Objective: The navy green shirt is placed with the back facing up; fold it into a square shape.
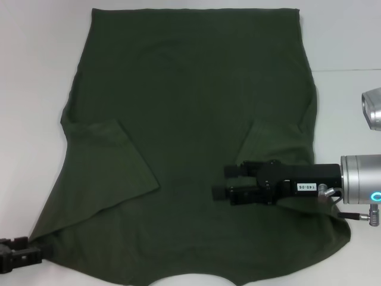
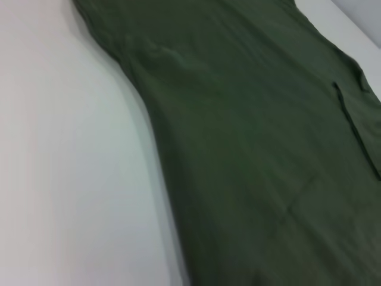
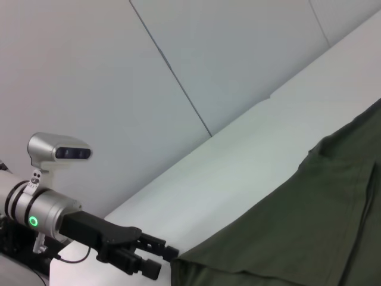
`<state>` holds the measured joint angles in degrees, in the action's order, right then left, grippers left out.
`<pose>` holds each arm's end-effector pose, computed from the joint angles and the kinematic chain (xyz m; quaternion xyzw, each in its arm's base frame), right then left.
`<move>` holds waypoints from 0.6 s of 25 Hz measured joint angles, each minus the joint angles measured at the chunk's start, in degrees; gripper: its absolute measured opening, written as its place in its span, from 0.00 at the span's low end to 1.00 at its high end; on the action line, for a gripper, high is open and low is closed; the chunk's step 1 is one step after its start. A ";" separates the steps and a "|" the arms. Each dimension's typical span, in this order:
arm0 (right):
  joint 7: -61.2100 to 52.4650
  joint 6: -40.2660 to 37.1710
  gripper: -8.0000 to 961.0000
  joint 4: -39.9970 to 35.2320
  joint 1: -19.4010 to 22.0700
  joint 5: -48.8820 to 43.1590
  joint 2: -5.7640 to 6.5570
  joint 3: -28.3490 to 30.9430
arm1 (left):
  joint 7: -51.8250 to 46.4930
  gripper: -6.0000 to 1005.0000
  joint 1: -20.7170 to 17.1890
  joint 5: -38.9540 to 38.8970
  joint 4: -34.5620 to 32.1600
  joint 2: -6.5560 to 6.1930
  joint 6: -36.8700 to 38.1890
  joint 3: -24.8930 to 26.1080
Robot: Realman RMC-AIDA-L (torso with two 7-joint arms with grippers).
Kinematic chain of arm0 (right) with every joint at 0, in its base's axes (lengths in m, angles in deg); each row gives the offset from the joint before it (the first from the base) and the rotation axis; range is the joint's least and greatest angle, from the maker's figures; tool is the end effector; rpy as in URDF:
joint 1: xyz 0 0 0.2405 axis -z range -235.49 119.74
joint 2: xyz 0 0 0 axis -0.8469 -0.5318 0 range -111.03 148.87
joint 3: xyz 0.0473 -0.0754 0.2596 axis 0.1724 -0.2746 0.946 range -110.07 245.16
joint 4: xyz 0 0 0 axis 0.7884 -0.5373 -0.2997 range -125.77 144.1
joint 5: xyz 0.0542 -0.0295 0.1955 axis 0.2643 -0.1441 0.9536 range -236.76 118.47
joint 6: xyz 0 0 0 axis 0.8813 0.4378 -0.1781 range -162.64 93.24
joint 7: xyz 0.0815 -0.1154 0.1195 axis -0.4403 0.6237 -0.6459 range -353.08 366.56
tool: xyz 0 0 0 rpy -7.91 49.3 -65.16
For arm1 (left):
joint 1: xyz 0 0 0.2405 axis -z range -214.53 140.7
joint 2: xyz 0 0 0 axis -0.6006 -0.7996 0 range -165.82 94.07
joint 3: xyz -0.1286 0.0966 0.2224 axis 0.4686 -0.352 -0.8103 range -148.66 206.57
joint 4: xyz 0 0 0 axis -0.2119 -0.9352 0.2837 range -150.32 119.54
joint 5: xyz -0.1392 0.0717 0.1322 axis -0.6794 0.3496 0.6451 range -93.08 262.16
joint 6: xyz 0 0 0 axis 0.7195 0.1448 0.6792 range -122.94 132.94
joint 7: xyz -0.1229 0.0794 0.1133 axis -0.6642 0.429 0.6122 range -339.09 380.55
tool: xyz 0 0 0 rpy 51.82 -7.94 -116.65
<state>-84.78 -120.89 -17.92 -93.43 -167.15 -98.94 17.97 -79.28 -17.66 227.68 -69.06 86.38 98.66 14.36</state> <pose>0.2288 0.3485 -0.0809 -0.9128 0.3207 0.2514 0.0280 -0.3836 0.2657 0.0015 -0.8254 -0.5086 -0.1267 0.2098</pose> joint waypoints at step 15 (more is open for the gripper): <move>0.18 -0.82 0.95 -0.08 0.03 0.09 -0.20 0.88 | 0.42 0.86 2.94 0.65 1.32 -0.02 1.87 -1.06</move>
<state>-84.60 -121.71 -18.00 -93.40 -167.06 -99.13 18.85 -78.86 -14.72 228.34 -67.74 86.36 100.54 13.30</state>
